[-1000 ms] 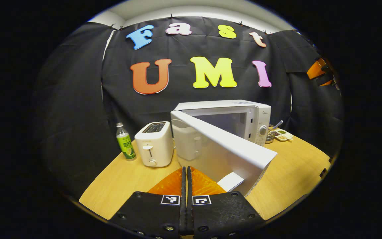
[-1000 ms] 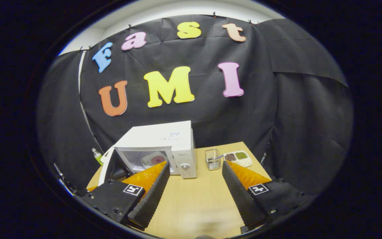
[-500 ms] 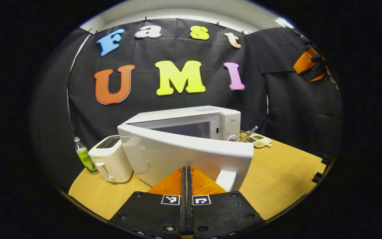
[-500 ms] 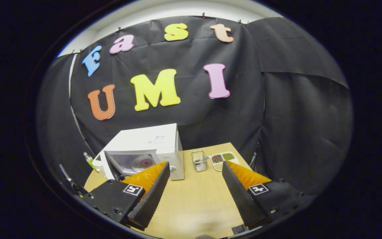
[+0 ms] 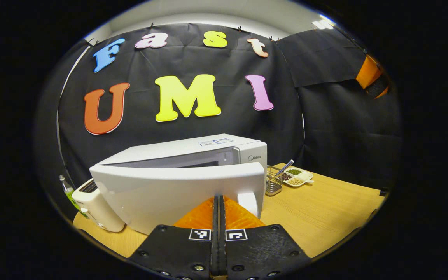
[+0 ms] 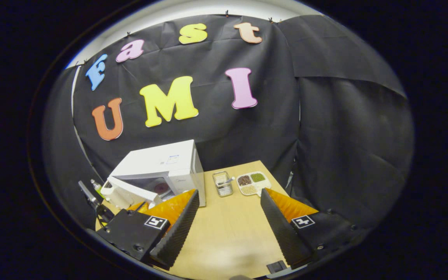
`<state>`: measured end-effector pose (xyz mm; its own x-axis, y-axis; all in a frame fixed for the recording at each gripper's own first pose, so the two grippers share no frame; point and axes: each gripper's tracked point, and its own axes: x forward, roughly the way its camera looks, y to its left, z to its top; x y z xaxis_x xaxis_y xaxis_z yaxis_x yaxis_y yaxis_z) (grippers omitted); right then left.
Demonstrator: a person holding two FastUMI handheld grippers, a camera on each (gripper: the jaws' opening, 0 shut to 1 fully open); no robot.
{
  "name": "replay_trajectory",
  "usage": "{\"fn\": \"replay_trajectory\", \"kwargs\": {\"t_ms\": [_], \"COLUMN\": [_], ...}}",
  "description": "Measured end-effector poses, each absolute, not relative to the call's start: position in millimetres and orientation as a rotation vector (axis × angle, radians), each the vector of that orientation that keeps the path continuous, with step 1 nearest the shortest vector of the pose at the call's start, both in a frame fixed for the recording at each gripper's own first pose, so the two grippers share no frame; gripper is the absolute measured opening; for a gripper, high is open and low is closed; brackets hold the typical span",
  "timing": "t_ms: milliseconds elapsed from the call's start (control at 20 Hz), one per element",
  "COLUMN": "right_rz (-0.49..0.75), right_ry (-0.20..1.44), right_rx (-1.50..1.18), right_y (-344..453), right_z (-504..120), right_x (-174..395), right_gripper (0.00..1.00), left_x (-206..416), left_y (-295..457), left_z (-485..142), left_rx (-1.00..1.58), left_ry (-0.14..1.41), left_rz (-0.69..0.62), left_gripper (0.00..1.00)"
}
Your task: Open the microwave oven with the left hand, put the food in, and close the microwave oven.
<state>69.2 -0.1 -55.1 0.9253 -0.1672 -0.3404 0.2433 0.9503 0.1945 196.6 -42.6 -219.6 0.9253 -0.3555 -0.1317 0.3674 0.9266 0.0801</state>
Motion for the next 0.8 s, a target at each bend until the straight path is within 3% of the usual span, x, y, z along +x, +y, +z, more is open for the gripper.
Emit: {"fn": "replay_trajectory", "kwargs": {"t_ms": [50,100,150,200,250,300,350,800], "right_rz": [-0.216,-0.218,-0.220,-0.225,-0.228,-0.229,-0.227,-0.239], "right_ry": [0.328,0.331,0.331,0.333,0.334,0.337,0.340,0.356], "right_rx": [0.238,0.239,0.237,0.235,0.233,0.237,0.239,0.238], "right_y": [-1.5,-2.9,-4.4,-6.9,-9.0,-9.1,-9.3,-18.3], "right_z": [-56.0,-57.3,-57.5,-58.4,-57.6,-58.6,-58.0,-61.0], "right_x": [69.1,69.3,69.1,70.2,70.4,71.5,72.1,79.0], "right_gripper": [1.00,0.92,0.92,1.00,1.00,0.92,1.00,1.00], "left_x": [204.8,213.6,222.2,230.8,238.6,246.0,252.4,275.5], "left_y": [-46.6,-50.1,-54.3,-58.6,-62.4,-66.1,-68.0,-72.3], "left_z": [-219.2,-220.4,-220.4,-220.8,-221.9,-221.9,-222.1,-222.0], "left_rx": [0.101,0.102,0.103,0.102,0.098,0.091,0.090,0.096], "left_ry": [0.114,0.114,0.114,0.118,0.124,0.126,0.129,0.132], "left_rz": [-0.372,-0.367,-0.364,-0.363,-0.361,-0.356,-0.351,-0.334], "left_gripper": [0.00,0.00,0.00,0.00,0.00,0.00,0.00,0.00]}}
